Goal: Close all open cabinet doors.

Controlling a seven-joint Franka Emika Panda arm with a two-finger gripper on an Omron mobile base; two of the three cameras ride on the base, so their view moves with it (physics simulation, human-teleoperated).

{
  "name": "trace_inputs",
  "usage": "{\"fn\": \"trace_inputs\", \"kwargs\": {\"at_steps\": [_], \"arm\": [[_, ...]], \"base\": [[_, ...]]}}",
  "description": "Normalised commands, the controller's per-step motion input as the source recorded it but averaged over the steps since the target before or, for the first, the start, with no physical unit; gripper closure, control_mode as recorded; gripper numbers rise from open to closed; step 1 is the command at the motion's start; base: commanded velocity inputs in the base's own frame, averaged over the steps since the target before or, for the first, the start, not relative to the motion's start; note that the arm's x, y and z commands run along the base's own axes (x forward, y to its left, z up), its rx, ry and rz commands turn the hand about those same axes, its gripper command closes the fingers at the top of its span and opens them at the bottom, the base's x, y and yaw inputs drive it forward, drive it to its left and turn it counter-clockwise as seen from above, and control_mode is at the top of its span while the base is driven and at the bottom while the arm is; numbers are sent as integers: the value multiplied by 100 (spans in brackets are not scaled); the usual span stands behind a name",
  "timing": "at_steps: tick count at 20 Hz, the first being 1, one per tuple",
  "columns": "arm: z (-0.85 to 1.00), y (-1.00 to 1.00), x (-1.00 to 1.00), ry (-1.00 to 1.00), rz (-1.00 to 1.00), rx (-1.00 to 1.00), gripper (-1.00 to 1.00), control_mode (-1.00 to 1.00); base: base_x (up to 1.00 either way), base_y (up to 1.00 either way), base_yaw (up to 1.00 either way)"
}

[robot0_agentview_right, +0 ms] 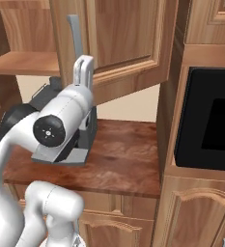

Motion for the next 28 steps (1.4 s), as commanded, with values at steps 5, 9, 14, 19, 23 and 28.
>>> {"fn": "trace_inputs", "kwargs": {"at_steps": [5,9,14,19,23,28], "arm": [[0,-4,48,0,0,4,-100,-100],[0,-8,44,0,0,4,-100,-100],[0,-6,46,0,0,4,-100,-100],[0,2,51,0,0,1,-100,-100],[-10,37,47,0,0,0,-100,-100],[-11,43,47,1,0,0,-100,-100]], "base": [[0,0,0],[0,0,0],[0,0,0],[0,0,0],[0,0,0],[0,0,0]]}}
